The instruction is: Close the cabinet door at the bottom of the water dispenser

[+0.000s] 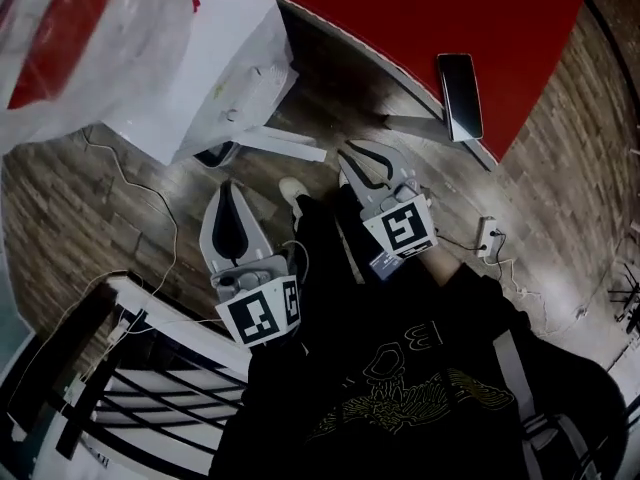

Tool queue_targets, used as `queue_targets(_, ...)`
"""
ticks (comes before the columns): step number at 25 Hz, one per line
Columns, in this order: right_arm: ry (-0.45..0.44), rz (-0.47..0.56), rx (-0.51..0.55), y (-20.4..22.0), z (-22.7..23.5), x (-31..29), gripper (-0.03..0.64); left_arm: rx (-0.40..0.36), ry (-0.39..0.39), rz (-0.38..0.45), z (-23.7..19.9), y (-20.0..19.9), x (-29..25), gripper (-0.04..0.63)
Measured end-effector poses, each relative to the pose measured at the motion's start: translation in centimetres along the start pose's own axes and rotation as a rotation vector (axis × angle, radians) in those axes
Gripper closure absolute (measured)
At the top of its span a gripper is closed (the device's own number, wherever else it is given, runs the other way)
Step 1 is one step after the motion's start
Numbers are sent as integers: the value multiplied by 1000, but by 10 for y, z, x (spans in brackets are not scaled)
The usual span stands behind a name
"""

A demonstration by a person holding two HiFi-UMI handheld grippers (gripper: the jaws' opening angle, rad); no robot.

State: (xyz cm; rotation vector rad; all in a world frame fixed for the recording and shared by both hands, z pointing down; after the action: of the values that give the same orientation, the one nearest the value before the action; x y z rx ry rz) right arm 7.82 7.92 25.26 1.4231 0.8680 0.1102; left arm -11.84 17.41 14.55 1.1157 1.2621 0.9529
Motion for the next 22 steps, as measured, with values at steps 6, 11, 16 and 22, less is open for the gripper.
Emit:
queue_targets(6,-16,-190,-3,113,-23,-58,542,-36,-1,-79,-19,96,-41,588)
queue_targets(11,-89,-290,30,181,-40,-88,526,-122,63,-165,-25,167,-66,589)
queue_targets(16,-134,-386,77,236,-52,-118,503,-70,163,-261,-38,246,-95,588)
queue_targets(22,-171,-497,116,280,-74,-149,500,31,94,-483,-57,330,-120,588)
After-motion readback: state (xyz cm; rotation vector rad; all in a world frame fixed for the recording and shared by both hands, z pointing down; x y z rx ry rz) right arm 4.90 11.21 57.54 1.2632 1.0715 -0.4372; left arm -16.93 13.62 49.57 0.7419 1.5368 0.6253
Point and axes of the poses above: the fingertips, and each gripper's own axes: x backward along the fingers, z to its right, y out of its underside, the point moved 9 cm from there along x, backward along the fingers, and after that the axes turned 7 degrees about y, right-handed, at the moved point
